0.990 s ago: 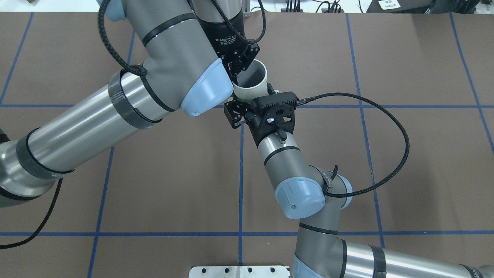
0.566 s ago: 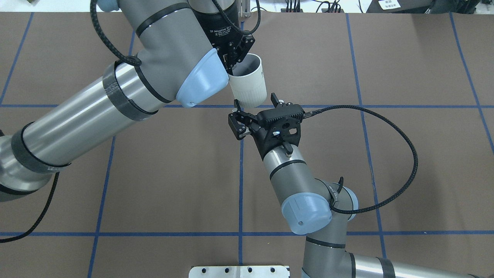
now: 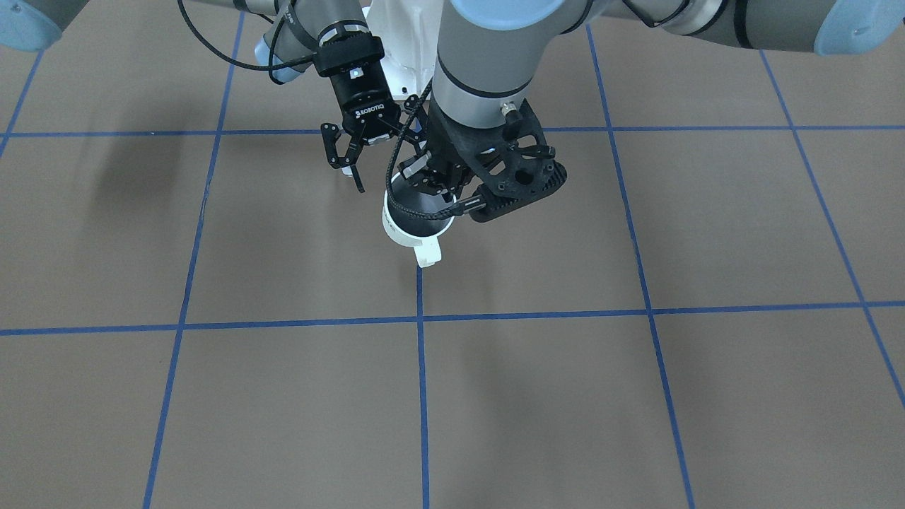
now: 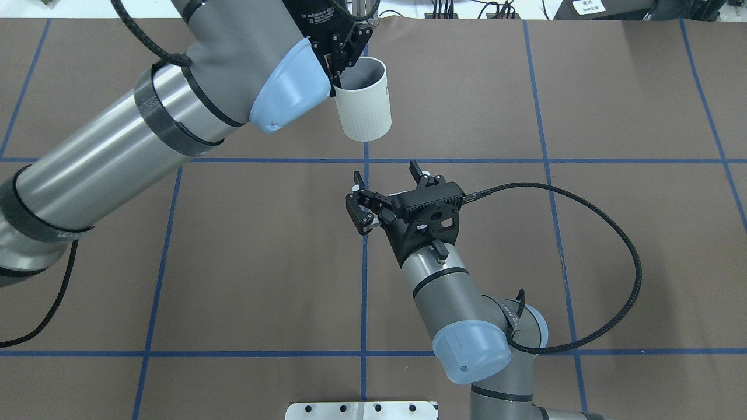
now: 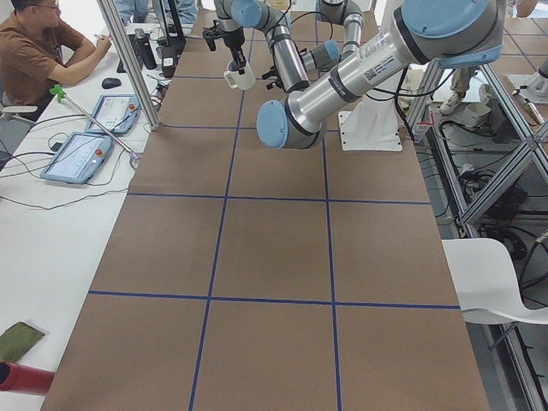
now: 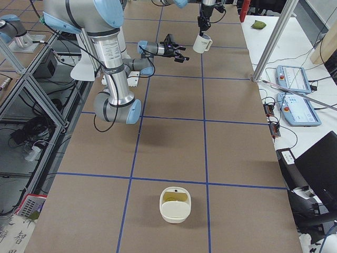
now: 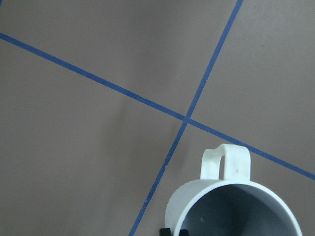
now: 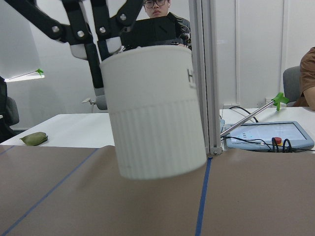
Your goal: Left arm hands cup to right arm to dump lemon
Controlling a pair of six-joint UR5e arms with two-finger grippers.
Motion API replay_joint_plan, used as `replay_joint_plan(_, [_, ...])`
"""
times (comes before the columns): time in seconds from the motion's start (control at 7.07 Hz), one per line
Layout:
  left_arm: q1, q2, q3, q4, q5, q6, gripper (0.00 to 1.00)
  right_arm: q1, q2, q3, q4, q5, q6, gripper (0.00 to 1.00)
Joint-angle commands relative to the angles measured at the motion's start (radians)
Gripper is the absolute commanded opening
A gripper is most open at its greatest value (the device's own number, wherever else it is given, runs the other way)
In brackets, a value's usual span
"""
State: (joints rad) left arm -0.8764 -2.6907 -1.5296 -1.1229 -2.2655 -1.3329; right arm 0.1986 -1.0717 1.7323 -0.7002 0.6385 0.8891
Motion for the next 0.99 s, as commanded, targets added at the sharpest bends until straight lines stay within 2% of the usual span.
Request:
replay_joint_plan(0.0, [-0.045,0.015,-0.009,-0.002,-0.002,0.056,0.00,0.002,-0.022,0.045,-0.004,0.010,-0.015,0.99])
replay_joint_plan(0.14, [-0.058,0.063,-0.048,0.000,0.000,0.120,0.00,0.017,-0.024,0.046,-0.004,0.039,-0.016,0.99])
replay_joint_plan(0.42, [-0.105,0.249,-0.191,-0.002,0.000,0.277,0.00,0.103,-0.063,0.046,-0.009,0.191,-0.016,0.99])
replay_joint_plan(0.71, [-0.142,0.435,-0.315,-0.005,0.009,0.442,0.00,0.250,-0.118,0.035,-0.019,0.451,-0.016,0.99])
replay_joint_plan(0.85, [-0.150,0.516,-0.366,-0.015,0.012,0.513,0.00,0.315,-0.129,0.035,-0.069,0.534,-0.016,0.99])
